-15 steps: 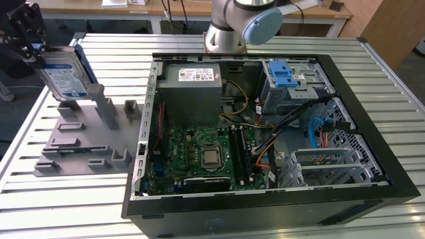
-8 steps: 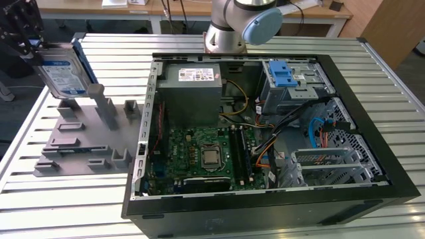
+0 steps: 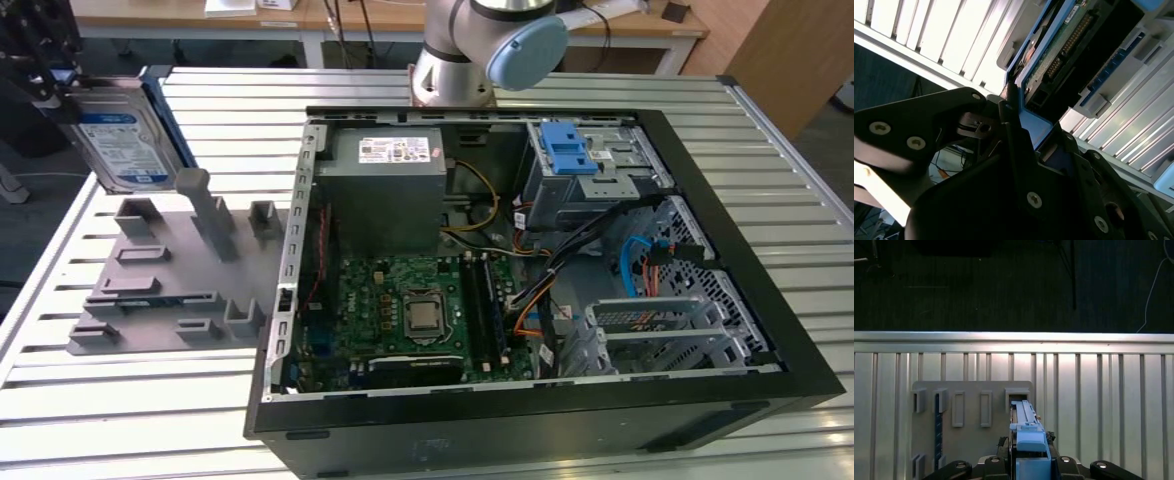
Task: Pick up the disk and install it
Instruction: 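Pick up the disk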
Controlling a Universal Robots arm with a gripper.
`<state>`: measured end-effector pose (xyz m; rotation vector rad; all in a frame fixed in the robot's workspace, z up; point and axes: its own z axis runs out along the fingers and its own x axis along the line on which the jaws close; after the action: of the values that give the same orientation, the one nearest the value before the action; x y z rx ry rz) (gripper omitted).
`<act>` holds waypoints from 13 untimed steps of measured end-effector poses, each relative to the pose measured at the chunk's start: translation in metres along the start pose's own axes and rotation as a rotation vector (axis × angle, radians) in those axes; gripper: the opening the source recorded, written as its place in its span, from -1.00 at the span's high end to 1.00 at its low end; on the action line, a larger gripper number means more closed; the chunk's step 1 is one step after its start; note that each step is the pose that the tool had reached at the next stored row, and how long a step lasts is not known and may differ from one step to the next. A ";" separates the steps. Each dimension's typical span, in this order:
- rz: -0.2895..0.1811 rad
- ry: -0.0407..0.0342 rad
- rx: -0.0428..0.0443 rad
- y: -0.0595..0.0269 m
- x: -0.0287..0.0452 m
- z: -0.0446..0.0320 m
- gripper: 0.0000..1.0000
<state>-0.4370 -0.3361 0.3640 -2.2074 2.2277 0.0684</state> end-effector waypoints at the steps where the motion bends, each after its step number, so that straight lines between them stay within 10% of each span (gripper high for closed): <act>1: 0.000 0.0000 0.0000 0.0000 0.0000 -0.0014 0.27; 13: 0.000 -0.0001 0.0002 0.0005 -0.0006 -0.0185 0.27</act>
<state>-0.4370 -0.3361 0.3826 -2.2073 2.2275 0.0683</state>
